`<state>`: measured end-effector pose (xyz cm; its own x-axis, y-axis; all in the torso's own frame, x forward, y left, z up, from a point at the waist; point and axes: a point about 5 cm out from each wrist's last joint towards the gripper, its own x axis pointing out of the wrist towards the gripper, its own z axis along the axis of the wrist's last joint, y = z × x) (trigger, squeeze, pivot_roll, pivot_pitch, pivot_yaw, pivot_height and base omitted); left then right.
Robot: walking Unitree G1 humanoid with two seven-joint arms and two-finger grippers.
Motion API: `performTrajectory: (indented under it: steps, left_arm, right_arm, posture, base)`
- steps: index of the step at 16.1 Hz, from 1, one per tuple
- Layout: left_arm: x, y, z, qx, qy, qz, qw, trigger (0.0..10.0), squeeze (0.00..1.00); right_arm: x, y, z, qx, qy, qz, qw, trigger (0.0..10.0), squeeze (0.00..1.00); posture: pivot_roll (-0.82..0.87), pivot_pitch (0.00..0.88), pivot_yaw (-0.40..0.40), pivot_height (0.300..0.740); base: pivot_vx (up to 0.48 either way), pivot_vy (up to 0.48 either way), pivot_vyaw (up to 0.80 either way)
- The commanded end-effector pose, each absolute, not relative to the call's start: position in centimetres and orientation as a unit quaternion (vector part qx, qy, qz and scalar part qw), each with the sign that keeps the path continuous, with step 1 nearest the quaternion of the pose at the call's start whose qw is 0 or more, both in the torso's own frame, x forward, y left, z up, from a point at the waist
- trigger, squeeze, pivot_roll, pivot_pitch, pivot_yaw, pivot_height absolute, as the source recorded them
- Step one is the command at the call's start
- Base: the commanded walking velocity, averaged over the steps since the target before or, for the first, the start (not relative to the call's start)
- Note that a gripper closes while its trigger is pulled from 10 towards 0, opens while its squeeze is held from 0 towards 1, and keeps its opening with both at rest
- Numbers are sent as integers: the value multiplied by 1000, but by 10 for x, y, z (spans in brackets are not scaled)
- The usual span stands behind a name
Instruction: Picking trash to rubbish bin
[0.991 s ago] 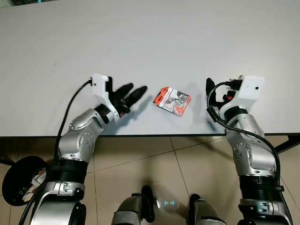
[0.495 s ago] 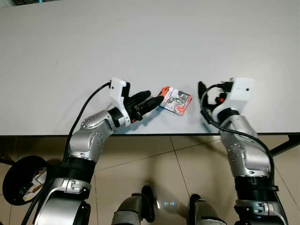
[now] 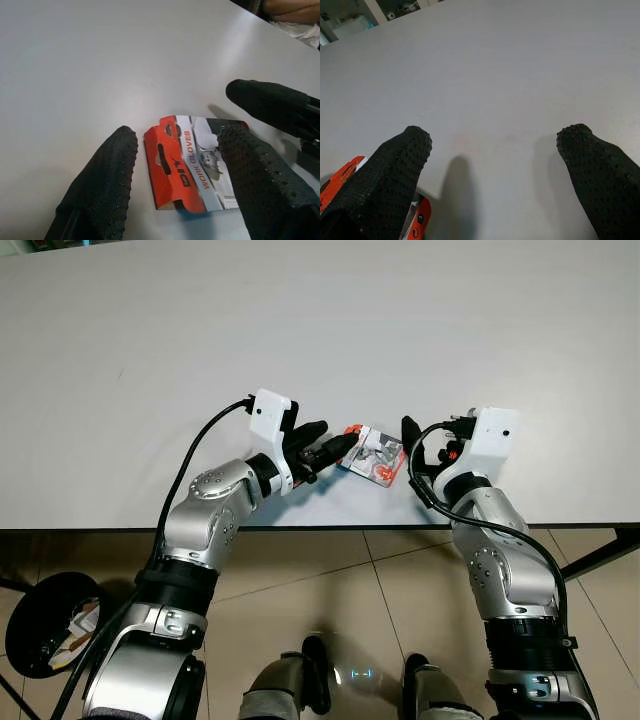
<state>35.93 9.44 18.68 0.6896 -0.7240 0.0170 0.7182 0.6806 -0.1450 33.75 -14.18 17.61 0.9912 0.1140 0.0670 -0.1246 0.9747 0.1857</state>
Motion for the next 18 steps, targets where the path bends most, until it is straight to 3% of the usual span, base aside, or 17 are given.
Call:
performTrajectory:
  steps: [1, 10, 18]
  left_arm:
    - [361, 96, 185, -65, 32, -386, 920, 10000, 0]
    - [369, 98, 181, -50, 89, -356, 929, 10000, 0]
    - [372, 92, 176, -84, 127, -356, 922, 10000, 0]
  right_arm:
    - [336, -135, 169, 102, -10, 73, 992, 10000, 0]
    - [337, -132, 170, 107, -8, 75, 991, 10000, 0]
    - [335, -128, 166, 111, 4, 78, 991, 10000, 0]
  posture:
    - [18, 279, 168, 740]
    - [26, 293, 176, 740]
    - [20, 295, 184, 740]
  base:
    - [0, 0, 0]
    - [0, 0, 0]
    - [0, 0, 0]
